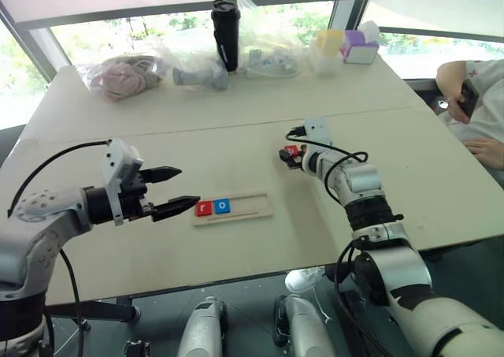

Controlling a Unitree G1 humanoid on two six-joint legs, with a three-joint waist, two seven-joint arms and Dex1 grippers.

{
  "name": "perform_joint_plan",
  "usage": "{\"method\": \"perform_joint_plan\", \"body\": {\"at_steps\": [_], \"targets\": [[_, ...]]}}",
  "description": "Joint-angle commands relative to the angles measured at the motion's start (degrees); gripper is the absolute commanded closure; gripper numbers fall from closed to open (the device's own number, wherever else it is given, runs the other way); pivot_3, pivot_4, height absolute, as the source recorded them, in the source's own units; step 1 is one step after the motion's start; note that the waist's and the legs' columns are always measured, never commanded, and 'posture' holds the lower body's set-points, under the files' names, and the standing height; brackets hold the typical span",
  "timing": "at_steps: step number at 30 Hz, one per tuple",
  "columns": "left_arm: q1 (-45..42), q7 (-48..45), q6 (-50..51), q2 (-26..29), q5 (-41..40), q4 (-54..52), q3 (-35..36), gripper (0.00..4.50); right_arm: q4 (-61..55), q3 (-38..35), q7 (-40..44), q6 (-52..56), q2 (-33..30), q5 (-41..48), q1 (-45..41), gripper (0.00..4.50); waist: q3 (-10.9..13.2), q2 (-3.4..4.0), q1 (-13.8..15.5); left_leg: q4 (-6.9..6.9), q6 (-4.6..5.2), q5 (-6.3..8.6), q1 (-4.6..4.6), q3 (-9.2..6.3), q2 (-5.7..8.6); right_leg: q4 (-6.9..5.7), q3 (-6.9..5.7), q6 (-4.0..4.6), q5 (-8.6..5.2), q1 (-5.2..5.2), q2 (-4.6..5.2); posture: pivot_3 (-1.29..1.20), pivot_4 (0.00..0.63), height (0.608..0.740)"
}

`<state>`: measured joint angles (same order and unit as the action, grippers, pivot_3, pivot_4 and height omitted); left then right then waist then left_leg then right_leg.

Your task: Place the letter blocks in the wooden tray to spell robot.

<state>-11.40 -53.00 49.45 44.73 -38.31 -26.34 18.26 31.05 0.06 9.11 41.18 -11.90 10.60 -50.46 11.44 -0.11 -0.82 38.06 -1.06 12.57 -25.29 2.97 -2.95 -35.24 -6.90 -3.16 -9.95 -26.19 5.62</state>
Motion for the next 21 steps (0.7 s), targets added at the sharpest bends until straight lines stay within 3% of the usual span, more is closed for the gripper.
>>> {"method": "perform_joint_plan", "body": {"at_steps": [1, 3, 7, 13, 17, 21], "targets": [[0.13, 1.66, -0.85, 0.44, -1.04, -1.83, 0.40, 0.00, 1.12, -0.60, -0.94, -0.47, 1.75, -0.83, -1.36, 0.55, -0.01, -0.01, -0.03, 0.00, 0.00, 0.00, 0.01, -0.01, -0.01, -0.03, 0.01, 0.01, 0.01, -0.01, -0.03, 0.00, 0.150, 0.740], [0.16, 2.18, -1.24, 0.33, -0.88, -1.70, -0.11, 0.00, 1.46, -1.05, -1.21, -0.95, 2.67, -0.96, -1.48, 1.32, -0.01, 0.00, -0.04, 0.00, 0.00, 0.00, 0.02, -0.02, -0.03, -0.06, 0.03, 0.01, 0.01, -0.04, -0.06, 0.00, 0.150, 0.740], [-0.13, 2.89, -2.21, 0.24, -0.31, -1.03, -1.52, 0.00, 1.64, -0.95, -1.62, -1.10, 3.99, -1.88, -1.89, 3.32, -0.01, 0.00, -0.33, 0.00, 0.00, 0.00, 0.02, 0.01, -0.03, -0.07, 0.08, 0.01, 0.02, -0.08, -0.07, 0.00, 0.150, 0.740], [-1.21, 2.68, -3.76, 0.52, 0.07, 0.09, -3.93, 0.00, -5.02, -0.72, 0.99, -1.46, 0.98, -2.91, -0.49, 3.33, -0.01, 0.00, -0.16, -0.01, 0.00, 0.00, 0.01, 0.03, -0.04, -0.08, 0.10, 0.01, 0.02, -0.11, -0.08, 0.00, 0.150, 0.740], [-2.19, 1.03, -6.29, -0.09, 1.28, 0.53, -8.67, 0.00, -22.06, 0.83, 6.68, 1.42, -4.51, -2.10, 5.62, 3.33, 0.00, 0.03, 0.57, -0.01, -0.01, 0.00, -0.09, 0.03, -0.02, -0.04, 0.10, 0.00, 0.01, -0.17, -0.06, 0.00, 0.150, 0.740], [-3.59, -0.91, -7.91, -0.16, 1.80, 1.63, -12.16, 0.00, -42.96, -1.68, 8.52, 16.44, -9.15, 2.53, 14.62, 3.33, -0.01, 0.00, 1.02, -0.04, -0.02, 0.01, -0.10, 0.06, -0.02, 0.07, 0.11, -0.02, -0.01, -0.15, -0.05, 0.00, 0.150, 0.740]]}}
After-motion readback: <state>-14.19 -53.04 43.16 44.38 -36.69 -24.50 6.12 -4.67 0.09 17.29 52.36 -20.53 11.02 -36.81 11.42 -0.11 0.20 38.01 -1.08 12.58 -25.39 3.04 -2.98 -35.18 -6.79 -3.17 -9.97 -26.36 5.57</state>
